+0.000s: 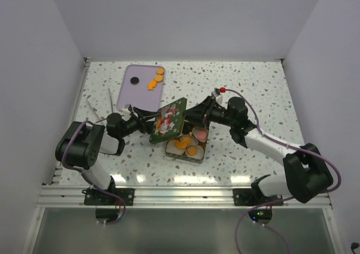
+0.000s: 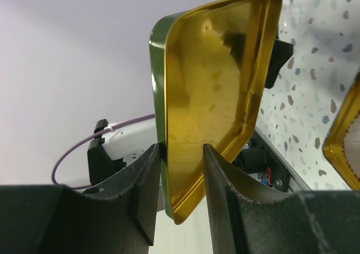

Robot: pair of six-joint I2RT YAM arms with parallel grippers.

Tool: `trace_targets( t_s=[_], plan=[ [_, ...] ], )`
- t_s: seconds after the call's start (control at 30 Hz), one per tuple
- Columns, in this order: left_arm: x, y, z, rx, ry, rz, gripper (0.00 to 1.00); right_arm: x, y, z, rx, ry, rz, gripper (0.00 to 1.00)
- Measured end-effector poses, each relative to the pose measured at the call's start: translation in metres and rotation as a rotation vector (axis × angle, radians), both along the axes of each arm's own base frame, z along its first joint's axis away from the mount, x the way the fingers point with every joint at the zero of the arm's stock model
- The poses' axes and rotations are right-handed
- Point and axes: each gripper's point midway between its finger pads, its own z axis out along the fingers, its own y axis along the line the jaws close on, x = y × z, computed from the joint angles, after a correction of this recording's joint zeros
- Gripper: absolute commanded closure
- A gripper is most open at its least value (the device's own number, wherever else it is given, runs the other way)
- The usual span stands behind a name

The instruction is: Pack the cookies

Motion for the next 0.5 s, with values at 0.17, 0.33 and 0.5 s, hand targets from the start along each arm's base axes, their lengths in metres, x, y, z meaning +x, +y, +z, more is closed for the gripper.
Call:
trace_targets(
  t_s=[0.17, 0.33, 0.5],
  plan=[
    [-0.009, -0.003, -0.013, 0.011, 0.028, -0.041, 0.46, -0.012, -0.013, -0.023, -0.052, 0.043, -0.035, 0.65],
    [-0.012, -0.004, -0.025, 0.024, 0.052, -0.061, 0.46, -0.026, -0.026, -0.050, -0.131, 0.091, -0.061, 0.67],
    [-0.010, -0.008, -0.031, 0.019, 0.069, -0.088, 0.46, -0.040, -0.037, -0.083, -0.227, 0.151, -0.068, 0.68]
  ],
)
